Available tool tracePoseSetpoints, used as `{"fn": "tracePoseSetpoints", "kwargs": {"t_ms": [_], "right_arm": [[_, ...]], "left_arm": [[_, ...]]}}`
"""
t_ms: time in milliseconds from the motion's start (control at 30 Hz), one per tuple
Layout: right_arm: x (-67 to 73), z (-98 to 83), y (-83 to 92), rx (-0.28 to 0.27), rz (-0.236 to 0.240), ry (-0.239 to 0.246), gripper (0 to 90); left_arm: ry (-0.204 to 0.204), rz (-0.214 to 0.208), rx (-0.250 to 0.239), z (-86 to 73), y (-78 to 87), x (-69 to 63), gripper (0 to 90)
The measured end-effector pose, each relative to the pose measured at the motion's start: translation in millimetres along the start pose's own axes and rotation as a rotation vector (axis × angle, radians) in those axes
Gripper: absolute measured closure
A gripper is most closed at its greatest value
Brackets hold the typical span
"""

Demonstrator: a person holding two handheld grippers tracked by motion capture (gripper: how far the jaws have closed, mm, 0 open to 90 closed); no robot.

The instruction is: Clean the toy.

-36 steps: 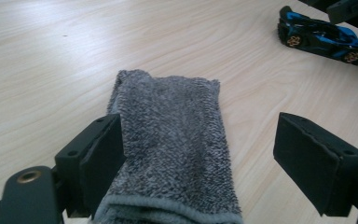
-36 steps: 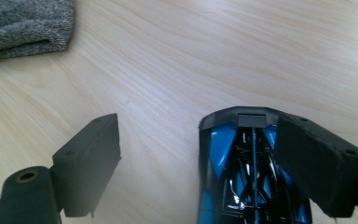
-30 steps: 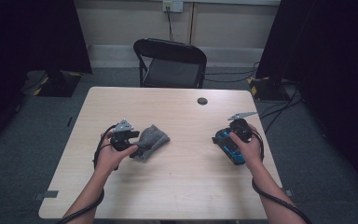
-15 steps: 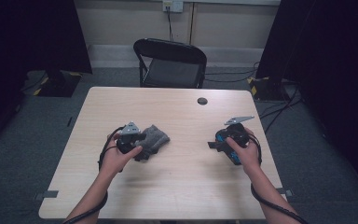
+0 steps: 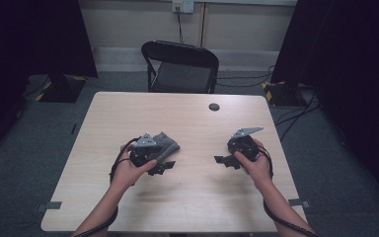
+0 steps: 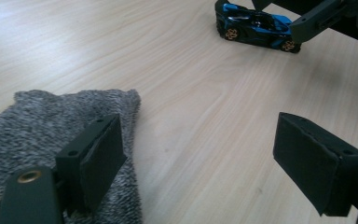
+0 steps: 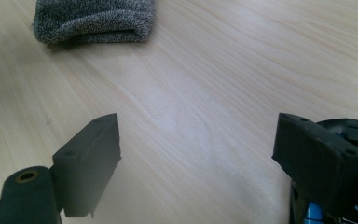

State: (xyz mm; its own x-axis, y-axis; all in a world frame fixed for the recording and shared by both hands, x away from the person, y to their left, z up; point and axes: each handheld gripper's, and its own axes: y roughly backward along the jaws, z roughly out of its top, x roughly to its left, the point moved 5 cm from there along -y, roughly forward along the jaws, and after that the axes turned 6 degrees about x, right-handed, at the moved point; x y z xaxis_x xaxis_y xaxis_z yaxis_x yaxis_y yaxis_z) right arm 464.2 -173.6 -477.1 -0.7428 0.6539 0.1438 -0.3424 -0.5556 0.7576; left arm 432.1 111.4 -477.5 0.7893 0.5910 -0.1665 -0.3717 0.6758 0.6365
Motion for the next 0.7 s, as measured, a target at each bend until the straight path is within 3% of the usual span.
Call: {"fn": "tracePoseSetpoints", "kwargs": {"t_ms": [700], "right_arm": [[28.2, -11.8, -15.1, 0.02, 0.048, 0.052, 14.4]], "left_arm": [[-0.049, -0.066, 0.035, -7.0, -18.7, -25.1, 16.4]]}}
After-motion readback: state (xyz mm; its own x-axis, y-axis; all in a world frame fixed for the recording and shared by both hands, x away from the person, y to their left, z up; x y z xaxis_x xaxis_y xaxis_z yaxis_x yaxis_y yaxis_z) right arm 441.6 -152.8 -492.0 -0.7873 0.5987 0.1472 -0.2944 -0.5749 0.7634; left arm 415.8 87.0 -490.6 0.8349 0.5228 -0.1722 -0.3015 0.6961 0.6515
